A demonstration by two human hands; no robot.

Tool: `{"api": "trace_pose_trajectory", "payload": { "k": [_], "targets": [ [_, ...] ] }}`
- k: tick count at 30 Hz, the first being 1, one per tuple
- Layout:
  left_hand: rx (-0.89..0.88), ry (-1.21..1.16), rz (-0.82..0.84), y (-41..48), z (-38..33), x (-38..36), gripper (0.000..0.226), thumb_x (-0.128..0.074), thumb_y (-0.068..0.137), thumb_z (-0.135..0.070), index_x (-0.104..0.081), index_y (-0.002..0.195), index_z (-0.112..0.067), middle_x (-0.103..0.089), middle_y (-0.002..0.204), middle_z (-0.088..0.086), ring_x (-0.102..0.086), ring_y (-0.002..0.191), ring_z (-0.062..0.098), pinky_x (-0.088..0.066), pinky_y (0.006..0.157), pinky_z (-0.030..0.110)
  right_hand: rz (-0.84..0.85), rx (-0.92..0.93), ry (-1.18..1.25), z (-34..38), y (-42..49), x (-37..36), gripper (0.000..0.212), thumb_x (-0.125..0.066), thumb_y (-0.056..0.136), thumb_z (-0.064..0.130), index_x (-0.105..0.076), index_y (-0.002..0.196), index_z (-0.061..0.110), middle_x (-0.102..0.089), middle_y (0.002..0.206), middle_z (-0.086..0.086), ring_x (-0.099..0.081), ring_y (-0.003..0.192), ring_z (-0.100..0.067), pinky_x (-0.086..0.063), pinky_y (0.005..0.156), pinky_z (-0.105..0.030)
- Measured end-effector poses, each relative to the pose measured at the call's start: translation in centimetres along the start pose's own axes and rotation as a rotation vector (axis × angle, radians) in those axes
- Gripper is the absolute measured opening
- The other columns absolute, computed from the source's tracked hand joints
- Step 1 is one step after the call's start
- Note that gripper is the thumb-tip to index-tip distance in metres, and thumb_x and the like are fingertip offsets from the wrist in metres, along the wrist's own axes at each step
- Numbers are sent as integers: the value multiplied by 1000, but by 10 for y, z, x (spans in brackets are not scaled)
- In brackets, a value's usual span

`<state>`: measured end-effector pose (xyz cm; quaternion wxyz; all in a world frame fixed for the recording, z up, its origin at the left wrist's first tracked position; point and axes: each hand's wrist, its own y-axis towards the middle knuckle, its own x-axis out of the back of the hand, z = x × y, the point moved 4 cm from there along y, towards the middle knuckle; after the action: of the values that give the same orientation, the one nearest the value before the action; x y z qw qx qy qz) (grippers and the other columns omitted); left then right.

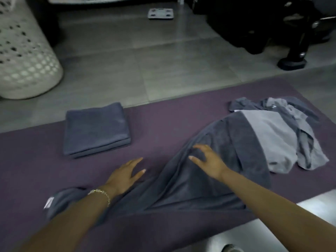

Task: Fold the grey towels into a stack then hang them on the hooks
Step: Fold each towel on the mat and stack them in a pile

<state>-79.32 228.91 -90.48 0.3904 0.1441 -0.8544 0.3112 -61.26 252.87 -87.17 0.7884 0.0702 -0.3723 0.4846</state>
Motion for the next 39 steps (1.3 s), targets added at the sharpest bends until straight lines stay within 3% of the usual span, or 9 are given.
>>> {"api": "trace_pose_trajectory", "payload": {
  "k": [7, 15, 21, 24, 27, 29, 31, 35, 39],
  "targets": [
    [17, -86, -153, -80, 93, -30, 67, -33, 69, -89, -65, 81, -31, -54, 87, -15, -52, 86, 2, -45, 85, 28, 378, 84, 27, 35, -5, -137, 8, -70, 82, 39, -68, 88, 34, -68, 103, 4, -61, 100, -11, -45, 98, -32],
    [-12, 12, 15, -102, 121, -43, 87, -31, 60, -93, -55, 125, -39, -41, 134, -9, -40, 123, 10, -29, 107, 26, 484, 201, -260, 49, -32, -194, 58, -64, 68, 70, -64, 117, 39, -40, 129, 12, -29, 123, -8, -20, 109, -29],
    [-80, 143, -48, -87, 123, -38, 56, -68, 81, -45, -48, 131, -29, -44, 133, -10, -39, 125, 10, -23, 105, 21, 378, 311, -391, 55, -11, -214, 29, -67, 81, 49, -69, 99, 27, -41, 101, 12, -35, 102, -6, -20, 86, -25],
    [-22, 119, -95, -82, 136, -32, 60, -69, 80, -46, -46, 130, -21, -56, 120, -3, -53, 112, 16, -38, 99, 26, 495, 200, -50, 59, 5, -212, 15, -71, 83, 32, -67, 76, 20, -57, 76, 11, -50, 76, -2, -36, 75, -25],
    [46, -12, -90, -88, 152, -13, 60, -51, 68, -81, -60, 93, -26, -54, 70, -14, -51, 64, 1, -43, 70, 18, 621, -1, 239, 80, 21, -188, 19, -69, 84, 30, -64, 70, 18, -62, 64, 15, -54, 64, 4, -43, 68, -16],
    [99, -87, -52, -91, 160, 3, 68, -38, 64, -91, -50, 60, -25, -47, 54, -10, -47, 55, 6, -41, 62, 23, 693, -32, 265, 99, 31, -174, 21, -65, 85, 36, -66, 72, 19, -66, 69, 14, -58, 68, 2, -44, 70, -13],
    [160, -219, 105, -95, 156, 25, 63, -41, 67, -87, -57, 62, -27, -58, 63, -17, -56, 64, 0, -44, 70, 20, 711, -24, 304, 122, 42, -165, 22, -63, 86, 37, -65, 73, 19, -66, 68, 12, -60, 66, 1, -46, 66, -13],
    [230, -544, 366, -93, 151, 94, 42, -52, 75, -65, -63, 107, -42, -66, 109, -27, -60, 102, -10, -41, 90, 7, 624, 47, 357, 175, 73, -148, 21, -60, 90, 26, -62, 74, 14, -63, 66, 9, -57, 62, -1, -47, 62, -14],
    [359, -562, 107, -72, 167, 153, 69, -58, 71, -72, -67, 117, -21, -67, 119, -4, -63, 106, 12, -45, 95, 27, 315, 166, 308, 217, 131, -134, 15, -65, 88, 24, -64, 77, 15, -63, 77, -3, -57, 68, -1, -46, 74, -23]
  ]
}}
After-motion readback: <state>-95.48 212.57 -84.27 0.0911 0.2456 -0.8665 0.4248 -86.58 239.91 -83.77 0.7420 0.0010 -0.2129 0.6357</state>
